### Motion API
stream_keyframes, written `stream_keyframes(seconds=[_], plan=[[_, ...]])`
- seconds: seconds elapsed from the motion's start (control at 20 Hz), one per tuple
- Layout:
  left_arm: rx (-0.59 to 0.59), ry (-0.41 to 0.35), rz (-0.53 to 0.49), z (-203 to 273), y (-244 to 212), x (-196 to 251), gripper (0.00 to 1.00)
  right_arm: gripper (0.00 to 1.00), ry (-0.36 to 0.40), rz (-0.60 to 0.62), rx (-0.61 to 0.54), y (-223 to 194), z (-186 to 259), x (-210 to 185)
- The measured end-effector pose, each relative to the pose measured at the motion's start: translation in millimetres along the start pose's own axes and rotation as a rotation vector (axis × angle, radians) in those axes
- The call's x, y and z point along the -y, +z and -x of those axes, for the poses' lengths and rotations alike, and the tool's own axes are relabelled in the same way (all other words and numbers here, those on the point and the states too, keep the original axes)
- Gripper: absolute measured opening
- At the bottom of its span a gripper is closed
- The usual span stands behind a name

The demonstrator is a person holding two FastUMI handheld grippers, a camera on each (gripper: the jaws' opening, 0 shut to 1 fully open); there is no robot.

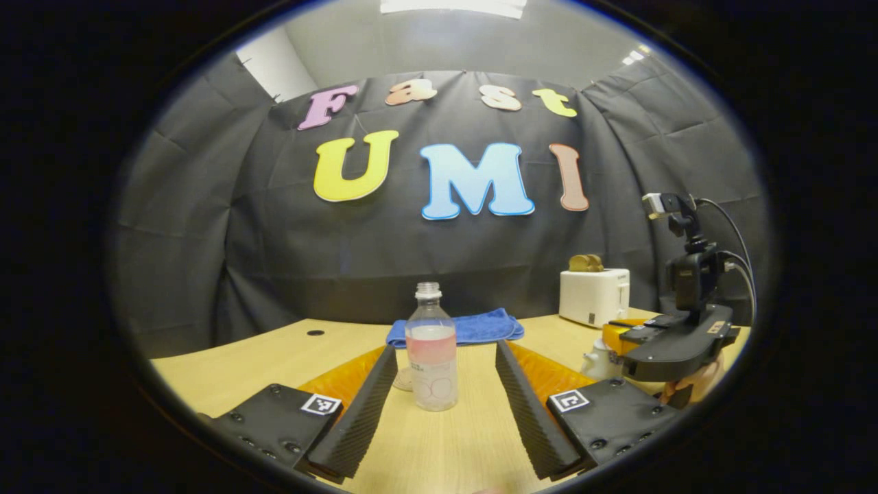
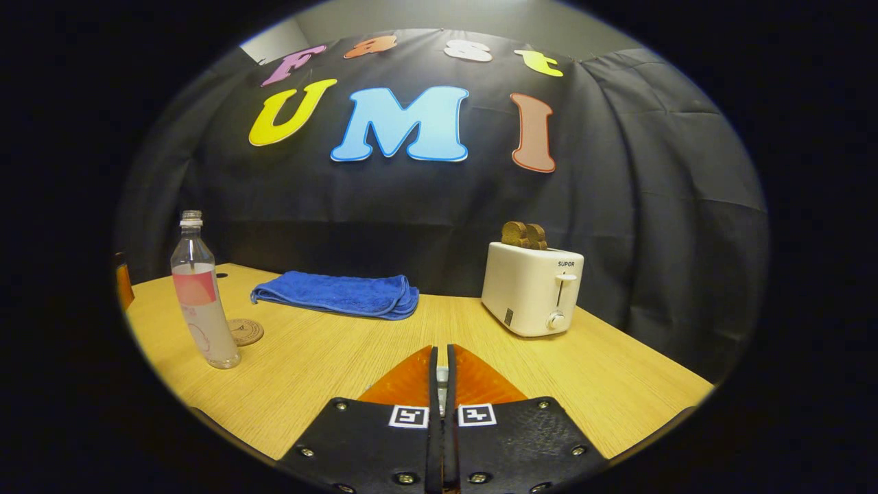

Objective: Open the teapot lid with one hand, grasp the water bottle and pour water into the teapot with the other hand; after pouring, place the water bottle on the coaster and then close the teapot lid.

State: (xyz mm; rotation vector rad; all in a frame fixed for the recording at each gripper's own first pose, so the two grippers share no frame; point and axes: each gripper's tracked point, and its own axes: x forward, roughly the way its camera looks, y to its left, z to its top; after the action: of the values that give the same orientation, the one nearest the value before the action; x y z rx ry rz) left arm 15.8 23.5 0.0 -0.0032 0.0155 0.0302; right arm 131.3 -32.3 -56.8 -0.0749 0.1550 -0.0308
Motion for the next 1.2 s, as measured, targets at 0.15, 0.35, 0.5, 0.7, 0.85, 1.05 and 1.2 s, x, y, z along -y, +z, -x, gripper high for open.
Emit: stream_keyframes(seconds=[0.15,0.35,0.5,0.7,0.85,1.05,1.2], plan=[[-0.008,0.000,0.004,-3,-4,1,1.00,0.01,0.002,-0.006,0.025,8,1,0],[0.008,-0.005,-0.004,-5,-3,4,1.00,0.01,0.010,-0.004,0.073,23,9,-1],[0.030,-0.017,-0.003,-9,-1,7,1.00,0.01,0.019,-0.007,0.110,37,26,0],[0.052,0.002,-0.016,-25,0,2,1.00,0.01,0.035,0.004,0.187,56,56,-3],[0.001,0.004,-0.017,-45,-18,1,1.00,0.01,0.052,0.022,0.234,63,65,-10],[-0.041,0.026,-0.009,-68,-33,-8,1.00,0.01,0.073,0.011,0.230,58,64,-13],[-0.042,0.041,-0.012,-82,-32,-14,1.00,0.01,0.072,0.003,0.236,61,65,-11]])
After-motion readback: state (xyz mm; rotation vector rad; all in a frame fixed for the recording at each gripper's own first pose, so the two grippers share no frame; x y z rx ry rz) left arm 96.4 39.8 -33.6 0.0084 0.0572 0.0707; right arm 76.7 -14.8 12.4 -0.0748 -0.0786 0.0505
